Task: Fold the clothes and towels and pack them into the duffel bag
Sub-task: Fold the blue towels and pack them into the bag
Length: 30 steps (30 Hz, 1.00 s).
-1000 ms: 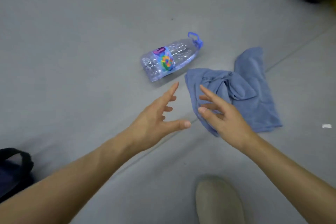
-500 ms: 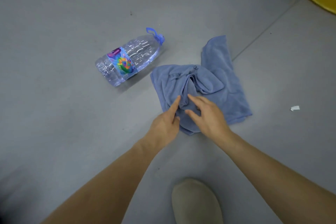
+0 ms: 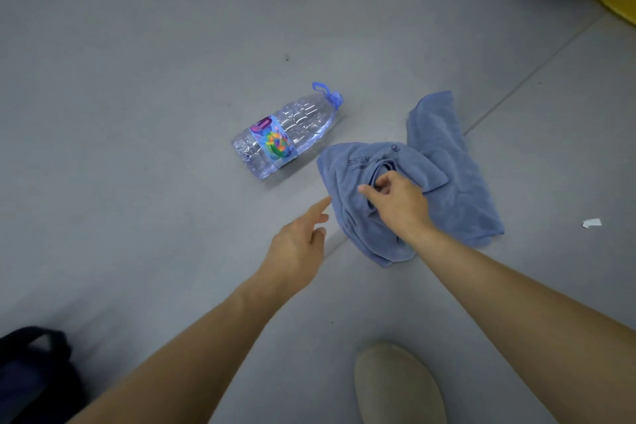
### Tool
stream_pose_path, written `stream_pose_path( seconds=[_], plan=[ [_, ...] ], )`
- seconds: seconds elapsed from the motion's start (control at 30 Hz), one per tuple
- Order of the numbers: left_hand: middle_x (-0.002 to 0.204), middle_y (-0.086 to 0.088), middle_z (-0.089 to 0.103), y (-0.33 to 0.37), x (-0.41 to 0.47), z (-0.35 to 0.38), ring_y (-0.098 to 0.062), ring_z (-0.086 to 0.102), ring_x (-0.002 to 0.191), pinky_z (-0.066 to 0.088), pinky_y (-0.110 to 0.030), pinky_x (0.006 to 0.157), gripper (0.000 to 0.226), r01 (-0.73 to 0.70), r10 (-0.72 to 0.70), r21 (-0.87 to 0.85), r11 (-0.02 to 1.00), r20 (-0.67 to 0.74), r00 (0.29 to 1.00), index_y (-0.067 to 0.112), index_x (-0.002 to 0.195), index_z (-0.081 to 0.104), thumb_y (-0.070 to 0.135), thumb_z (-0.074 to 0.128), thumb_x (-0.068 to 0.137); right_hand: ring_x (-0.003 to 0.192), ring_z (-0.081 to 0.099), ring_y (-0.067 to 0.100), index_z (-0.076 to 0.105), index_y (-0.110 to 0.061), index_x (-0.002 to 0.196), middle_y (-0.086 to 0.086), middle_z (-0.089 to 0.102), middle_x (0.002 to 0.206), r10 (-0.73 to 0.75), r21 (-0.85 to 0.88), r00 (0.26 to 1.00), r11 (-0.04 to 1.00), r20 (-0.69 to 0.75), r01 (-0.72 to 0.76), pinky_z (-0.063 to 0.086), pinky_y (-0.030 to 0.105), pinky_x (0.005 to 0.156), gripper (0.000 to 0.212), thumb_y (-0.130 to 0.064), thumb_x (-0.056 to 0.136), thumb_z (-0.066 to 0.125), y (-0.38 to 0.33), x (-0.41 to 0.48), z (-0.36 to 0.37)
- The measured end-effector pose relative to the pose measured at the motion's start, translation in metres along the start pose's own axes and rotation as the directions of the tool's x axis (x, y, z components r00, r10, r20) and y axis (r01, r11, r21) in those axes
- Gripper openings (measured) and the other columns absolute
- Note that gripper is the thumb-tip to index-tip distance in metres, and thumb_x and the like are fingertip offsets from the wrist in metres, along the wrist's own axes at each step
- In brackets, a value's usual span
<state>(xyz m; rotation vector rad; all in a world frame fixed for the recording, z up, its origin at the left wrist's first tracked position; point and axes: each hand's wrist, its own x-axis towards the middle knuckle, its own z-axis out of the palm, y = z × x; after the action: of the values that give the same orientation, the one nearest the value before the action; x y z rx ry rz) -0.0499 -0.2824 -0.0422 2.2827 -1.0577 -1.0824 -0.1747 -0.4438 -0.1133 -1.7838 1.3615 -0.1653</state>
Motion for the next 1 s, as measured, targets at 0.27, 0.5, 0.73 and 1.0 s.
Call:
stream_pose_path(
  seconds=[0.27,0.5,0.73,1.0],
  plan=[
    [0.126,0.017,0.063,-0.01,-0.081,-0.062,-0.006,0.064,0.099,0.046,-0.018,0.086,0.047,0.106,-0.109,-0.035,0.994,-0.104,0.989,0.045,0.142,0.048,0.018,0.045,0.104,0.06,0.048,0.018,0.05,-0.012,0.069,-0.002,0.053,0.059,-0.074,-0.004,0.989,0.997,0.128,0.075,0.035,0.031,0.054,0.019,-0.02,0.083,0.06,-0.042,-0.034,0.001],
    [0.12,0.022,0.064,-0.001,-0.215,-0.152,0.009,0.062,0.097,0.046,-0.006,0.078,0.034,0.202,-0.231,-0.14,0.969,-0.228,0.946,0.051,0.127,0.054,0.029,0.054,0.101,0.058,0.039,0.008,0.045,-0.016,0.068,-0.013,0.044,0.059,-0.403,0.251,0.688,0.915,0.603,0.315,0.034,0.027,0.061,0.023,-0.01,0.084,0.06,-0.188,-0.142,-0.031],
    [0.113,0.022,0.068,0.031,-0.344,-0.211,0.012,0.063,0.1,0.046,-0.014,0.089,0.035,0.124,-0.263,-0.315,0.941,-0.449,0.854,0.053,0.121,0.059,0.033,0.065,0.093,0.068,0.052,0.015,0.056,-0.012,0.077,0.002,0.052,0.072,-0.511,0.375,0.543,0.859,0.666,0.348,0.059,0.042,0.084,0.014,-0.011,0.09,0.057,-0.333,-0.242,-0.08],
    [0.107,0.002,0.077,0.011,-0.369,-0.247,-0.013,0.075,0.092,0.058,-0.035,0.081,0.026,-0.042,-0.414,-0.709,0.704,-0.458,0.787,0.034,0.114,0.07,0.042,0.047,0.104,0.064,0.047,0.017,0.049,-0.019,0.058,0.002,0.049,0.063,-0.497,0.253,0.481,0.837,0.723,0.485,0.044,0.032,0.064,0.023,-0.014,0.078,0.06,-0.406,-0.345,-0.06]
  ],
)
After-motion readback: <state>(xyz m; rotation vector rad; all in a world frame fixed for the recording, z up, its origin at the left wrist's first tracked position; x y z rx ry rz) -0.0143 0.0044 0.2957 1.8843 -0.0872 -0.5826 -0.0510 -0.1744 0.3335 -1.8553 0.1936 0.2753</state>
